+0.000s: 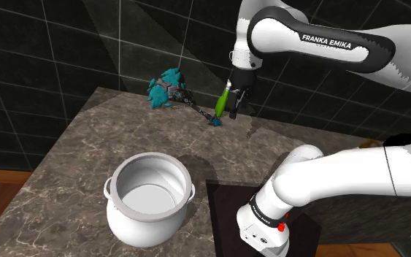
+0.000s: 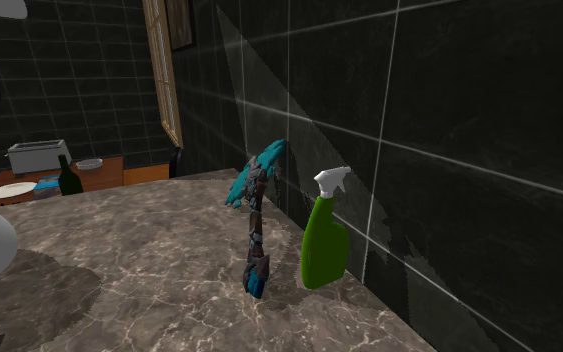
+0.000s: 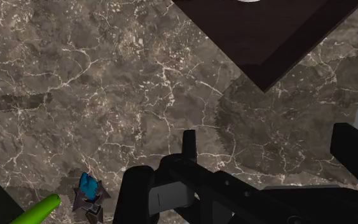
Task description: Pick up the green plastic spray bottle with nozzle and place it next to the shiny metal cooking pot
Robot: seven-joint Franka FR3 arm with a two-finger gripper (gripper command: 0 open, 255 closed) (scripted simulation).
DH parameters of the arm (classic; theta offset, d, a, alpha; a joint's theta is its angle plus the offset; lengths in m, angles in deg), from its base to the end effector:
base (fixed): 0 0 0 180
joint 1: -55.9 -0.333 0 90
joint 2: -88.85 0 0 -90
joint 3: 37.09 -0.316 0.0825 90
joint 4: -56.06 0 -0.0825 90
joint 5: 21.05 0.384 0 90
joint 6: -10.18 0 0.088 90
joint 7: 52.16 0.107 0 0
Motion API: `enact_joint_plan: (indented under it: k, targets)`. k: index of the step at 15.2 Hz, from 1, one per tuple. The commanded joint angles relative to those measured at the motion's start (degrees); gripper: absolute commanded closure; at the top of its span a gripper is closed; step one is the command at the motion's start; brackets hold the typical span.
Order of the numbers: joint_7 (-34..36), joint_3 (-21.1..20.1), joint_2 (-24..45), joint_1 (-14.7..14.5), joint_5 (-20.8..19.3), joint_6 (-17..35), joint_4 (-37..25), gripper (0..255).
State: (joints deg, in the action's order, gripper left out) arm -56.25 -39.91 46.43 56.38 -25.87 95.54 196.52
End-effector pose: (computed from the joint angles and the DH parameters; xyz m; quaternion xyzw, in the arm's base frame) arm 0.3020 0.0053 0.5266 0.9909 0.0487 -0.1119 0.0561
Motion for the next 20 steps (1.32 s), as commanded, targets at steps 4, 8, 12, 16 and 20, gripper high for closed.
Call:
enact_joint_plan:
  k: [4, 8, 12, 16, 20]
  targets:
    - [-0.55, 1.76, 4.35, 1.90, -2.54, 4.15, -1.14, 0]
    - [-1.05, 4.06, 10.52, 4.27, -5.54, 9.27, -3.55, 0]
    - [-1.41, 6.25, 16.96, 6.44, -8.04, 13.79, -6.95, 0]
    - [-1.74, 8.39, 23.55, 8.37, -9.96, 17.63, -11.28, 0]
    - [-2.16, 10.44, 30.21, 10.11, -11.25, 20.77, -16.49, 0]
